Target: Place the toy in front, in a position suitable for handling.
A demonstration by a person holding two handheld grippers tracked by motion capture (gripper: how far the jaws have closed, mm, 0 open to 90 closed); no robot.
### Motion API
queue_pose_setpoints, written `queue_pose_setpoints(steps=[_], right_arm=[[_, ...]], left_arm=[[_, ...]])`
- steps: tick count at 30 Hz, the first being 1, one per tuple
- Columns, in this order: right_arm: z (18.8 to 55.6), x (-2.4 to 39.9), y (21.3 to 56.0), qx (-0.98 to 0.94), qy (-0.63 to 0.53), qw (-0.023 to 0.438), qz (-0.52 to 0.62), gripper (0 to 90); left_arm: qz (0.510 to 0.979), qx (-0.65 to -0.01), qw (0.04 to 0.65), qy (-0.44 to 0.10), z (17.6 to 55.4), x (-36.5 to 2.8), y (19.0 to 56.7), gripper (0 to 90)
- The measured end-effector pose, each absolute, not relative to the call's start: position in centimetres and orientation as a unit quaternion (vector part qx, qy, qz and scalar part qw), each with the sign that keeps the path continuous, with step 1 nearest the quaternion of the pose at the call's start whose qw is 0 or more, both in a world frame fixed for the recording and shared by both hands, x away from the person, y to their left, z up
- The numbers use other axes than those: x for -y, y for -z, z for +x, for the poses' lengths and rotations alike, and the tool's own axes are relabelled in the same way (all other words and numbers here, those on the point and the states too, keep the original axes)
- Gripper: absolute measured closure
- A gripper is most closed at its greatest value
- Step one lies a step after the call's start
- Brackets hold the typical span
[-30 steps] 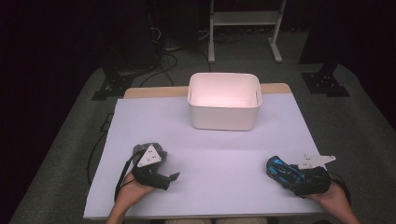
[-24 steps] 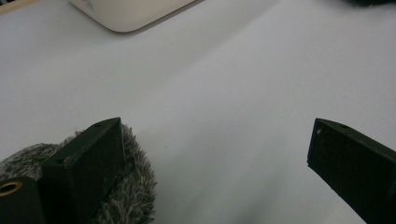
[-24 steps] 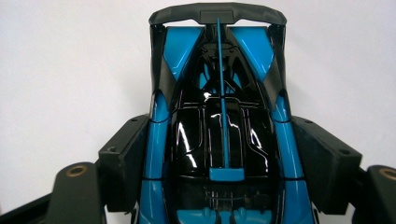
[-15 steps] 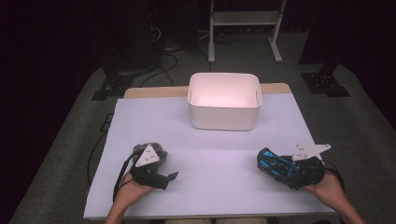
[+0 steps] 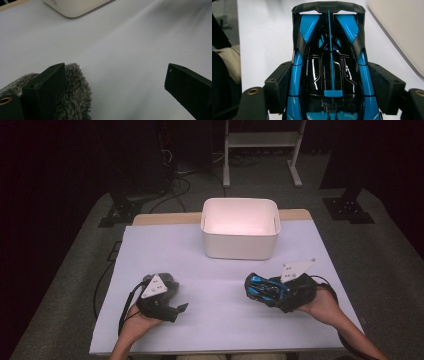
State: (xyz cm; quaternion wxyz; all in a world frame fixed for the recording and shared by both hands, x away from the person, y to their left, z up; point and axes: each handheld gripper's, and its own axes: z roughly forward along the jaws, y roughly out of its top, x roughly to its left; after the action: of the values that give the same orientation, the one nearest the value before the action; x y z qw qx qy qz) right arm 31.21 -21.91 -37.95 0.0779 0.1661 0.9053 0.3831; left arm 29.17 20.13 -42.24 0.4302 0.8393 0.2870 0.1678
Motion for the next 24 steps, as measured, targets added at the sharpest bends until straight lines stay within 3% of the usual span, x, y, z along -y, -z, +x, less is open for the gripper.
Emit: queue_pose_setpoints(steps=[24], right_arm=[[33.2,13.7,42.6,-0.929,-0.360,0.003,0.086,25.0]], left_arm=[[0.839,-0.290,0.431,-0.166,29.3,-20.8,42.1,3.8]])
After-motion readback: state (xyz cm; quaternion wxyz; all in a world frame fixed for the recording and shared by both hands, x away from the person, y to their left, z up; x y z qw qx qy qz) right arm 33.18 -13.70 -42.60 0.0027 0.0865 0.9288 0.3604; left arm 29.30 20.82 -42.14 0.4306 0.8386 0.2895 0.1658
